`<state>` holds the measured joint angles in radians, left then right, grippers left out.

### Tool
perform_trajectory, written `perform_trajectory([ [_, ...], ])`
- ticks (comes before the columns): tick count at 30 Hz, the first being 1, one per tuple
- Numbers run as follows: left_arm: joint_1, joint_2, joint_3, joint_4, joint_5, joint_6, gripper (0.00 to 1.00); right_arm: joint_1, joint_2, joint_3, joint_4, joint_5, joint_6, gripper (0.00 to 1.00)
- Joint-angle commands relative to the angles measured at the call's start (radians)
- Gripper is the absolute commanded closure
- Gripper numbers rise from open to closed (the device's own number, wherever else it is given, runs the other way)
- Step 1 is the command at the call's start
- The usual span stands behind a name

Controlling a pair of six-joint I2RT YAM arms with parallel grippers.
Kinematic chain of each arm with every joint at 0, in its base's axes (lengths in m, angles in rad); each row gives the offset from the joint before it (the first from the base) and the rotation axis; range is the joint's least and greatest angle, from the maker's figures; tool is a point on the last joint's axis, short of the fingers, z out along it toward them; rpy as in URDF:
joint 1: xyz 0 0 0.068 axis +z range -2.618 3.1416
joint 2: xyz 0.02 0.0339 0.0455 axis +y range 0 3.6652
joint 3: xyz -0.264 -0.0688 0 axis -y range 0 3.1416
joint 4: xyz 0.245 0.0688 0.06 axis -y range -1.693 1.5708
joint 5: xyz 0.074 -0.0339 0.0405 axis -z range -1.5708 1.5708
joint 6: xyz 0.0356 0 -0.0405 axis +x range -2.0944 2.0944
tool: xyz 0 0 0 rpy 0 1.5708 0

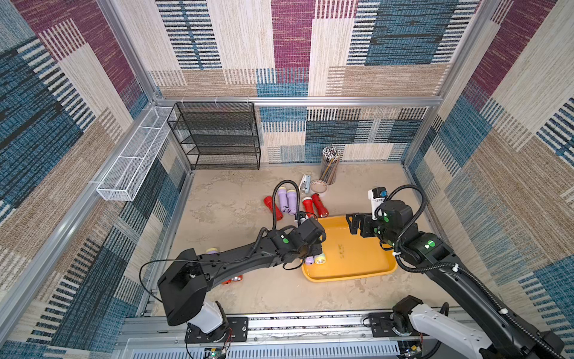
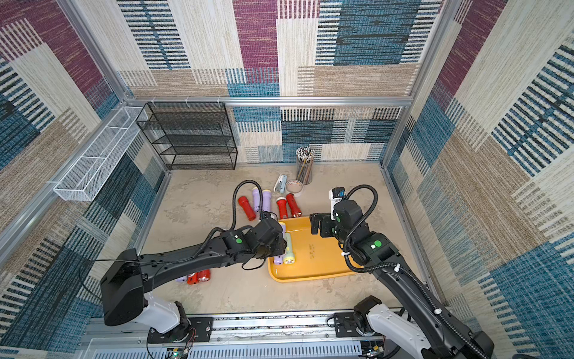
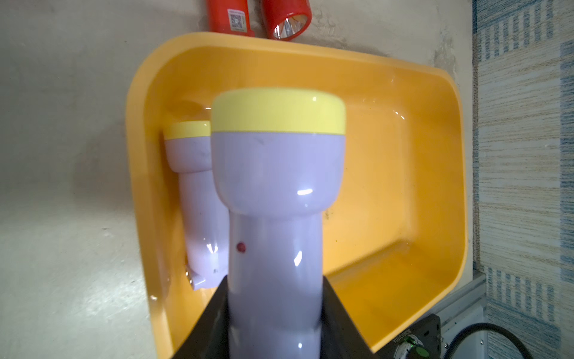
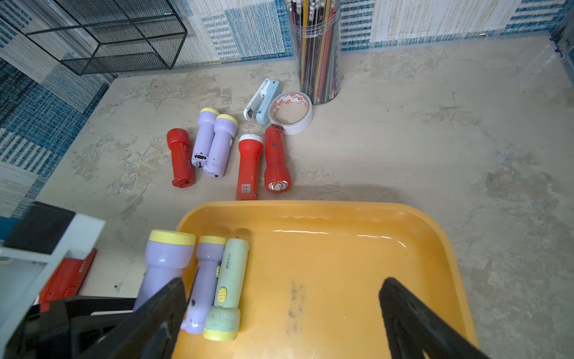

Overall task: Put the flashlights into the storage boxes
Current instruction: Place the flashlight at the storage box.

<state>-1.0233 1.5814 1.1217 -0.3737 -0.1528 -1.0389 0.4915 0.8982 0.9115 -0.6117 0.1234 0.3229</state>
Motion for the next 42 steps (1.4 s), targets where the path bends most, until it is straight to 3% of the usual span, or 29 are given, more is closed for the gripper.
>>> perform_trajectory([
  [1, -0.014, 0.058, 0.035, 0.048, -0.023, -0.025, 0.69, 0.0, -0.023, 0.0, -0.031, 0.009, 0.02, 0.0],
  [17, -0.017, 0.355, 0.224, 0.062, 0.042, -0.03, 0.69, 0.001, -0.08, 0.007, -0.062, -0.004, 0.025, 0.0],
  [25, -0.016, 0.384, 0.22, 0.055, 0.047, -0.044, 0.66, 0.001, -0.084, 0.004, -0.055, -0.006, 0.022, 0.0],
  [32, -0.015, 0.385, 0.225, 0.046, 0.048, -0.04, 0.53, 0.0, -0.082, -0.008, -0.043, -0.007, 0.02, 0.0],
  [42, -0.014, 0.351, 0.238, 0.036, 0.042, -0.012, 0.52, 0.001, -0.104, 0.009, -0.062, 0.001, 0.023, 0.0],
])
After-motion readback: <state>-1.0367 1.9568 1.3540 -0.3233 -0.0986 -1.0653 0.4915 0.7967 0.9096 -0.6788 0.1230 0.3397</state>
